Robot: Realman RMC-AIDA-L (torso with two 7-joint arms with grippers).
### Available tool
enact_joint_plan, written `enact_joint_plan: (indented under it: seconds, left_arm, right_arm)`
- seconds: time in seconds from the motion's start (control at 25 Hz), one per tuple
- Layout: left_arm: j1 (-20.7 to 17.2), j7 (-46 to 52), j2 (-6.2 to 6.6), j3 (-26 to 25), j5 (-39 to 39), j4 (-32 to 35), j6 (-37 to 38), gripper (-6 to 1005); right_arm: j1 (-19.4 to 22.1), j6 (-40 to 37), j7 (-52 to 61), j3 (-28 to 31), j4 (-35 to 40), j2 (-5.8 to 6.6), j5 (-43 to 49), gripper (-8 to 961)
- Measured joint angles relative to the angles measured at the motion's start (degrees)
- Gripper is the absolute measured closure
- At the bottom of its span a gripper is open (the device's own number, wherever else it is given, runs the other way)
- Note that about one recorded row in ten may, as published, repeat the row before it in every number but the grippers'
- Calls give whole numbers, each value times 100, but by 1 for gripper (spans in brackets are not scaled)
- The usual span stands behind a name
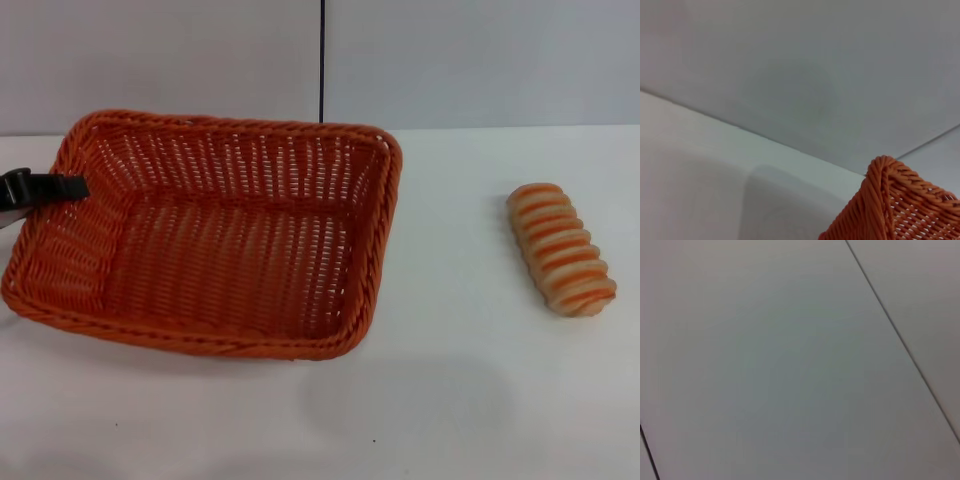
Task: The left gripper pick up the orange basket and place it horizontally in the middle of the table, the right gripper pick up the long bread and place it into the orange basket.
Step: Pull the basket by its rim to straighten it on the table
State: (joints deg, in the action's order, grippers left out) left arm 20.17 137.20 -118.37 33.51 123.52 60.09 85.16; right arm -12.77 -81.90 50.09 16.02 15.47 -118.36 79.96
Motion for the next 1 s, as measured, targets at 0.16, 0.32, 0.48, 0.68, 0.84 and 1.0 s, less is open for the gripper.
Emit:
enact_joint_plan:
  seconds: [0.16, 0.32, 0.48, 0.68, 0.84, 1.0]
  left_arm:
    - [-62, -158, 5, -6, -204, -234, -82, 812]
    - [-176, -300, -9, 68, -499, -262, -116, 810]
    - [-193, -321, -11, 94, -579, -318, -136, 808]
    - [-120, -373, 25, 130, -628, -537, -84, 765]
    - [-95, -393, 31, 161, -629, -558, -68, 624]
    - [-66, -360, 34, 154, -637, -560, -62, 557]
  right_arm:
    - [-8, 8, 0, -5, 0, -9, 21, 214]
    - [3, 8, 0, -5, 0, -11, 34, 214]
    - [15, 9, 0, -3, 0, -12, 41, 214]
    - [-2, 8, 0, -3, 0, -9, 45, 214]
    - [-10, 8, 0, -5, 0, -1, 47, 214]
    - [-16, 10, 0, -10, 0, 9, 47, 214]
